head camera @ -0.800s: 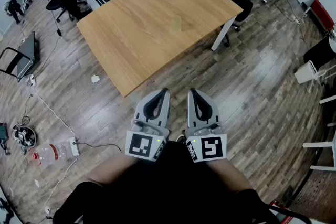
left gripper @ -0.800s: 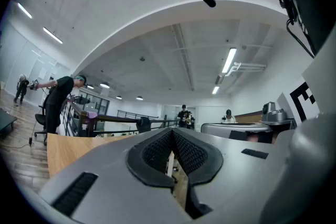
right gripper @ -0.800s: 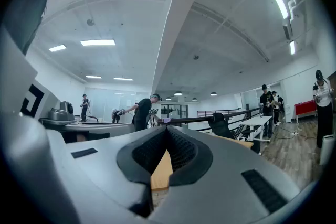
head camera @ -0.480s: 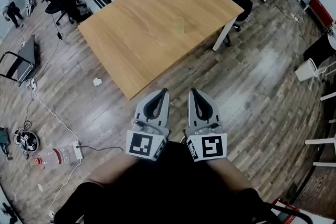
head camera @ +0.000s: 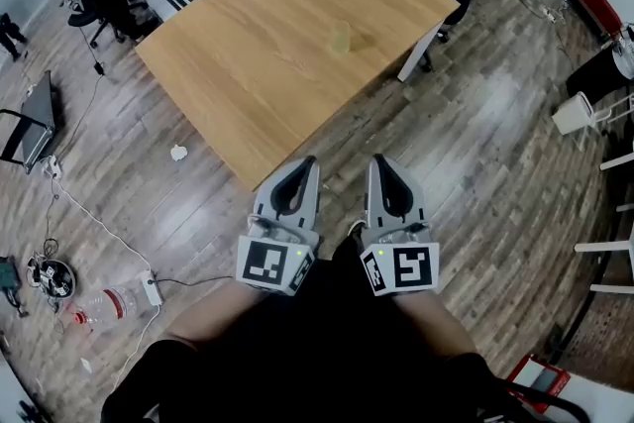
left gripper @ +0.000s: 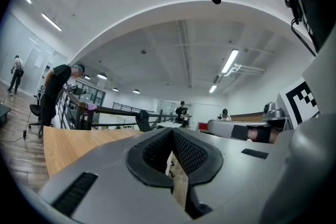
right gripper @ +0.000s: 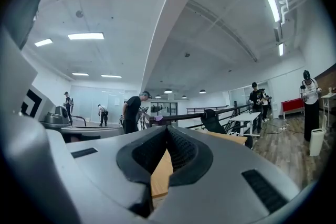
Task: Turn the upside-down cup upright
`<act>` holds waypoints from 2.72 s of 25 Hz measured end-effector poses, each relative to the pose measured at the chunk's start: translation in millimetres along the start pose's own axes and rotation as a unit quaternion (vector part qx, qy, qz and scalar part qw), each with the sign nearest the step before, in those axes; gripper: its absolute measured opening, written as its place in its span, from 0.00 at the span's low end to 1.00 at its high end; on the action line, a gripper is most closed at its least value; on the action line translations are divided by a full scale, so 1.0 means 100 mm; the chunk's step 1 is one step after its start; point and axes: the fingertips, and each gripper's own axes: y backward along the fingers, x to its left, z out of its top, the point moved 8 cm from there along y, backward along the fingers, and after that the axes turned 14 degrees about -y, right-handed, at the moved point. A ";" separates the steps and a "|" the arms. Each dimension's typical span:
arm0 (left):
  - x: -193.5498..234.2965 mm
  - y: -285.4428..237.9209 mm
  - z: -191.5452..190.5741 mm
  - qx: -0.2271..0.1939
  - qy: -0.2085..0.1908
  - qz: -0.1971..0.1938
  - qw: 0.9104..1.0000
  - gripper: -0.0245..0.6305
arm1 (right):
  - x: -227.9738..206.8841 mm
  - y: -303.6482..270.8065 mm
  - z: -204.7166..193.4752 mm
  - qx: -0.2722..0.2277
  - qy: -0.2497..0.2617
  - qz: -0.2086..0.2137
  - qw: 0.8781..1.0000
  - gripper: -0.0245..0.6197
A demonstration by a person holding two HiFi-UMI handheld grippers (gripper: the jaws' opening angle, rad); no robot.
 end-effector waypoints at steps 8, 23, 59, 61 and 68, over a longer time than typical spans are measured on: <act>0.21 -0.90 -0.29 0.027 0.005 0.013 1.000 0.05 | -0.72 -0.82 -0.16 0.016 -0.005 -0.005 1.000 0.06; 0.57 -3.25 -0.84 0.095 -0.005 0.104 0.990 0.05 | -2.54 -2.96 -0.29 0.099 -0.026 0.113 0.988 0.06; 1.84 -4.46 -3.28 0.224 0.015 0.062 0.972 0.10 | -2.79 -5.31 -2.56 0.301 0.013 0.183 0.936 0.51; 1.84 -4.45 -3.29 0.226 0.014 0.060 0.972 0.11 | -2.78 -5.37 -2.58 0.304 0.020 0.180 0.935 0.51; 1.87 -4.37 -3.32 0.226 0.039 0.056 0.972 0.14 | -2.76 -5.42 -2.58 0.301 0.031 0.176 0.937 0.51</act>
